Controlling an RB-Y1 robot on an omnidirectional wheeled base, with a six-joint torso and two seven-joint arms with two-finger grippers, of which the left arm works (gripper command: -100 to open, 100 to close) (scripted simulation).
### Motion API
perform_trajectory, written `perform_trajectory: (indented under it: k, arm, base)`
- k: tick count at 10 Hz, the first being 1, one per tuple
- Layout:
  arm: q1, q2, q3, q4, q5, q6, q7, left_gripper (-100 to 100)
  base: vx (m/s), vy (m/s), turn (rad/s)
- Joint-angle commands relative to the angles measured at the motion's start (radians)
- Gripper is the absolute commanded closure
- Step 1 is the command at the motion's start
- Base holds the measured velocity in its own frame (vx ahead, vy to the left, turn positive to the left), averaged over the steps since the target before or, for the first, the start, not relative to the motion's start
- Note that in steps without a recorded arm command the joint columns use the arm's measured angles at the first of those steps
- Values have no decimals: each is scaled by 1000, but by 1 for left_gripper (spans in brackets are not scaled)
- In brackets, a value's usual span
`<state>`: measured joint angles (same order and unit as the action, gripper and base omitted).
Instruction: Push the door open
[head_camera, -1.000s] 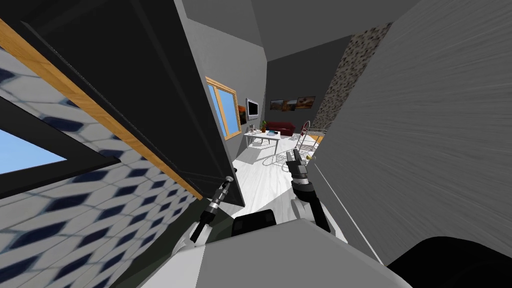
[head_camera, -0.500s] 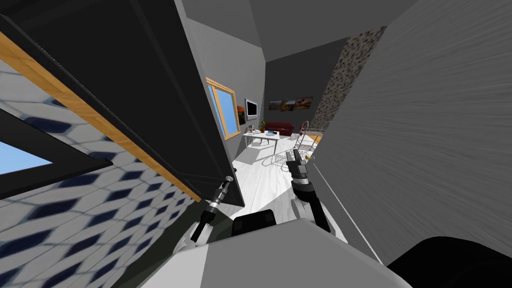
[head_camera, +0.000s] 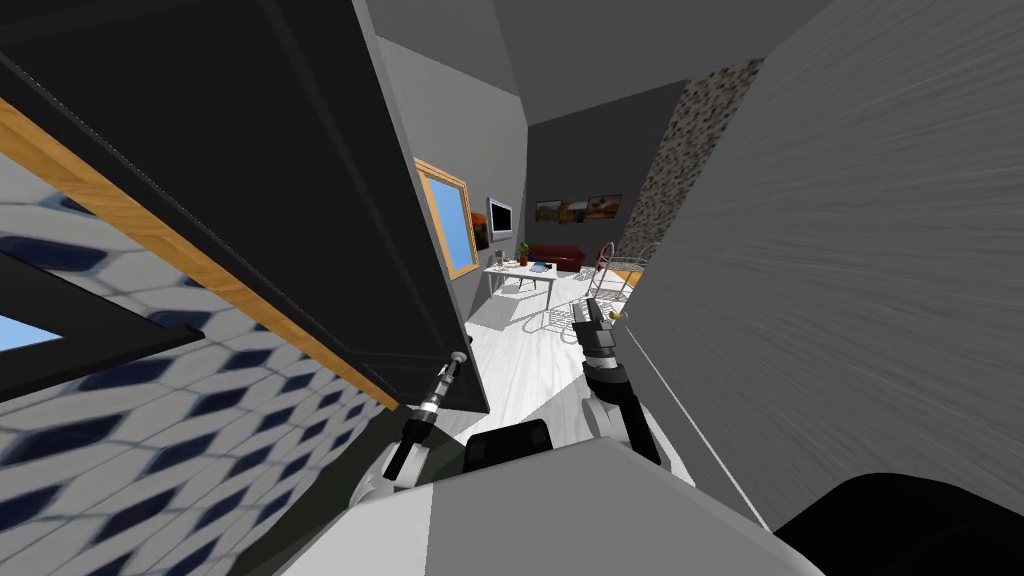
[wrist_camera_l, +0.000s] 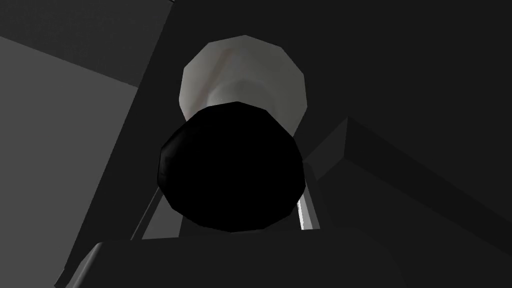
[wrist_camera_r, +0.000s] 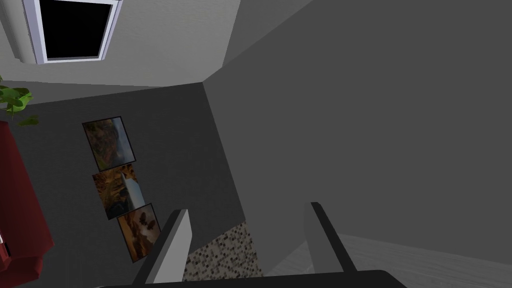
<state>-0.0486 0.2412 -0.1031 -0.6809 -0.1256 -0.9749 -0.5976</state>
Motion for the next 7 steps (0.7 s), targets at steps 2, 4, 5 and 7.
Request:
perform_trajectory:
  k: [2, 4, 5, 7]
  arm:
    - [-16, 4, 14, 16, 24, -8, 55, 100]
    - [-20, -6, 23, 17, 57, -4, 120, 100]
    - [-20, -6, 23, 17, 57, -4, 135, 100]
    - [-22, -13, 25, 16, 74, -4, 183, -100]
  base:
    - [30, 6, -33]
    - [40, 7, -60]
    - [36, 16, -13]
    - [17, 14, -58]
